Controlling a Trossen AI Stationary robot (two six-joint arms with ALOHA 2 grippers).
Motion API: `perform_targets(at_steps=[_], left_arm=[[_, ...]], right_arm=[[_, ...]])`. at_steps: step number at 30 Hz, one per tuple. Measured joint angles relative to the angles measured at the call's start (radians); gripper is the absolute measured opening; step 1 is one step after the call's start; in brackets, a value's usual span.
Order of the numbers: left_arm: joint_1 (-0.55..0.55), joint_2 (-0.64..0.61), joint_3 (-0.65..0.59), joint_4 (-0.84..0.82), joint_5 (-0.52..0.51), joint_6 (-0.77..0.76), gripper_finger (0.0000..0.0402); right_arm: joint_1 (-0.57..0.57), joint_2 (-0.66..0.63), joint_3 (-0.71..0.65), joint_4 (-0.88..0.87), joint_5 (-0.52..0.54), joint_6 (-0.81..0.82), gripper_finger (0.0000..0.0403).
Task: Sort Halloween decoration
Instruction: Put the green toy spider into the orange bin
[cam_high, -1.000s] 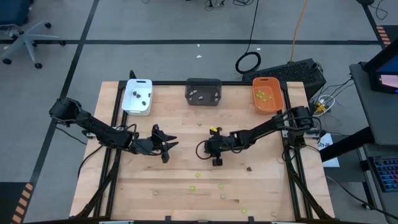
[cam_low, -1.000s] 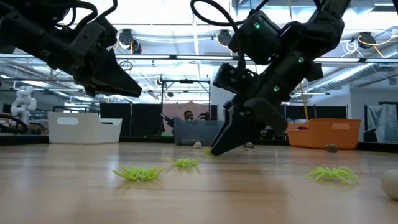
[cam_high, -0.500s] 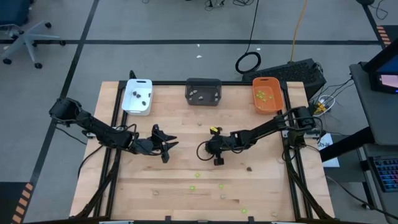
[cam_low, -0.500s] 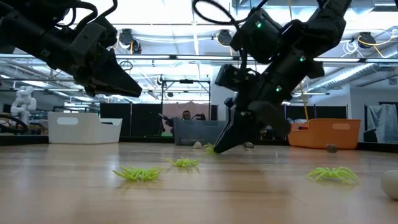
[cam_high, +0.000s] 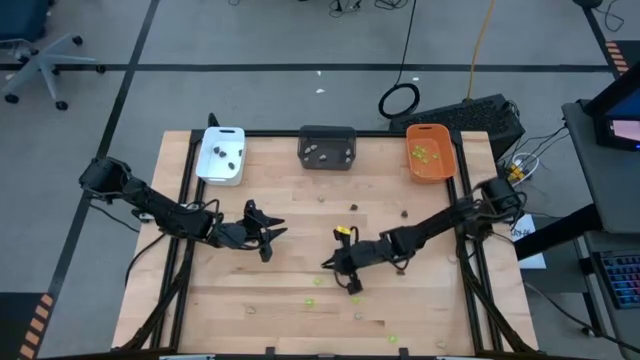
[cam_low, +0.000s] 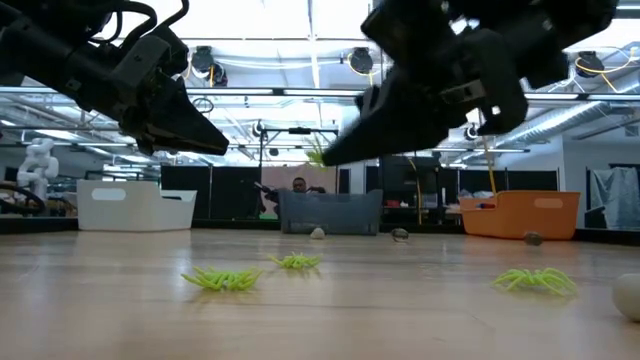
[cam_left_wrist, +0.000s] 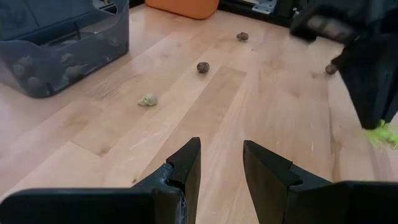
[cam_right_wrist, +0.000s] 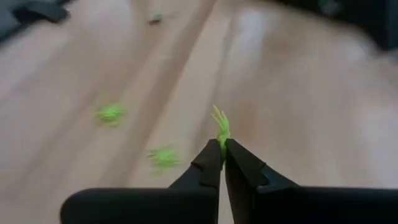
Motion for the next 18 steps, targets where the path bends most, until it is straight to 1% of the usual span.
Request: perform_targets(at_steps=[3,6,10,15,18], left_arm=[[0.000,0.000,0.000,0.000,-0.001,0.000,0.0118],[0.000,0.000,0.000,0.000,-0.001,0.000,0.0118],[0.000,0.000,0.000,0.000,-0.002,-0.001,0.0118],[0.000,0.000,0.000,0.000,-0.003,-0.001,0.0118],[0.000,0.000,0.000,0.000,-0.004,-0.001,0.0118]], right_arm=[[0.036,0.000,0.000,0.033,0.146,-0.165,0.0000],[0.055,0.000,0.000,0.046,0.224,-0.332,0.0000],[0.057,0.000,0.000,0.045,0.229,-0.493,0.0000],[0.057,0.000,0.000,0.045,0.228,-0.611,0.0000],[0.057,0.000,0.000,0.045,0.228,-0.716,0.0000]])
